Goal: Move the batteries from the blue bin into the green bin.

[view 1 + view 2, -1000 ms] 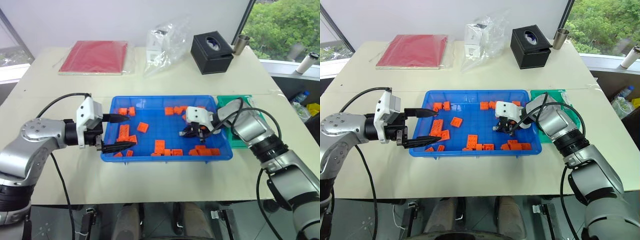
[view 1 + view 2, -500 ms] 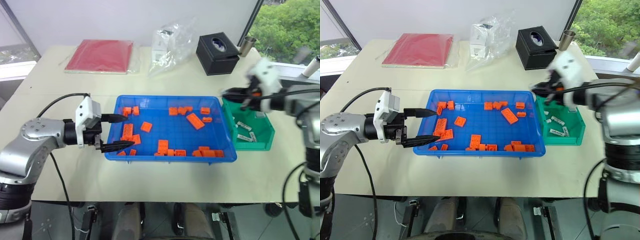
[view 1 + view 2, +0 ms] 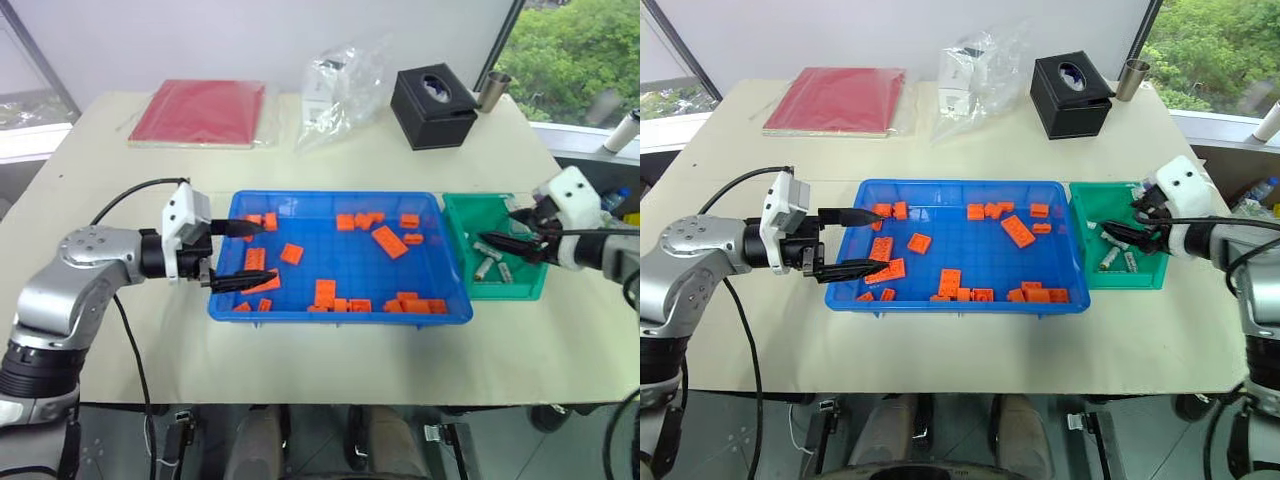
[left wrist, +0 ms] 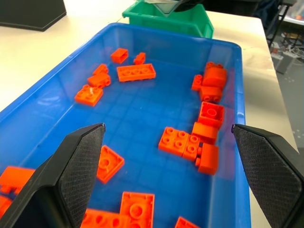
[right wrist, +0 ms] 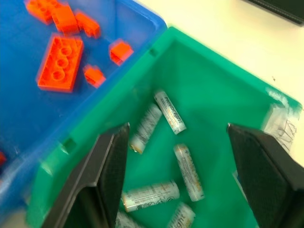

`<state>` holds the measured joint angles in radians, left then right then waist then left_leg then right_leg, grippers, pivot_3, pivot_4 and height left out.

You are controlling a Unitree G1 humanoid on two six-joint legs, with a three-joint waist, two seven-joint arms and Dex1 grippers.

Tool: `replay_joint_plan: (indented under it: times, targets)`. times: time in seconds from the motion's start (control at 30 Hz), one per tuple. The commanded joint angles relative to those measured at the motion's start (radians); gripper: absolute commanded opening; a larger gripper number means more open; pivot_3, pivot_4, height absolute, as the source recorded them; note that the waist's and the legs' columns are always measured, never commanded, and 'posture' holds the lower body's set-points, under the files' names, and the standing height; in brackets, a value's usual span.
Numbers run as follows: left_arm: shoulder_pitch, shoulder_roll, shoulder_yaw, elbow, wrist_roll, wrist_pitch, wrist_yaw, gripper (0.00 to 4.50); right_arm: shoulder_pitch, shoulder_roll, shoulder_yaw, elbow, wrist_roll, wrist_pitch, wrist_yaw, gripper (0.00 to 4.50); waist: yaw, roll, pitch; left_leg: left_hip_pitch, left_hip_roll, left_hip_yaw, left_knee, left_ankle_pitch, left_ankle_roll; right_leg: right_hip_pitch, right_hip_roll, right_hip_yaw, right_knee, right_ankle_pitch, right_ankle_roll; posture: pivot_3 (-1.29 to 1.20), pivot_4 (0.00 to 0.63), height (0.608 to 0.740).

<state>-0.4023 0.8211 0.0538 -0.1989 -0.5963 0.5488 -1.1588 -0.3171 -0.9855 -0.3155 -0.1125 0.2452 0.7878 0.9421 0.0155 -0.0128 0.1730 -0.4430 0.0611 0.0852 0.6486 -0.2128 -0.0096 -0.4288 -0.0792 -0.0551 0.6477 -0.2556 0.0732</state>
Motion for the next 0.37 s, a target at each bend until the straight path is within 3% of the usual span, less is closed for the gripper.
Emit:
replay_joint_plan:
  times: [0.03, 0.1, 0.2, 0.37]
  targets:
    - [-0.018, 0.037, 0.057, 0.026, -0.004, -0.018, -0.021, 4.50, 0.136, -0.108, -0.170, 0.017, 0.074, -0.161, 0.237, 3.43, 0.000, 0.000, 0.000, 0.000, 0.000, 0.000, 0.000, 0.000, 0.000, 0.000, 0.000, 0.000, 0.000, 0.000, 0.000, 0.00, 0.150, 0.736]
    - [-0.023, 0.069, 0.093, 0.059, -0.014, -0.011, -0.036, 4.50, 0.234, -0.164, -0.249, 0.049, 0.116, -0.214, 0.388, 3.43, -0.002, 0.000, 0.000, 0.000, 0.000, -0.001, 0.000, 0.000, 0.000, 0.001, 0.000, 0.000, 0.000, 0.000, 0.001, 0.00, 0.150, 0.736]
    - [-0.028, 0.126, 0.142, 0.117, -0.026, 0.002, -0.063, 4.50, 0.292, -0.226, -0.298, 0.141, 0.153, -0.221, 0.502, 3.43, -0.013, 0.000, 0.000, 0.002, 0.001, 0.000, 0.000, 0.000, 0.000, 0.002, 0.001, 0.000, 0.000, 0.000, 0.001, 0.00, 0.150, 0.736]
    - [0.013, 0.186, 0.196, 0.151, -0.004, -0.028, -0.092, 4.50, 0.245, -0.232, -0.261, 0.205, 0.177, -0.243, 0.498, 3.43, -0.026, 0.000, 0.000, 0.004, 0.002, 0.000, 0.000, 0.000, 0.000, 0.002, 0.001, 0.000, 0.000, -0.002, -0.003, 0.00, 0.150, 0.736]
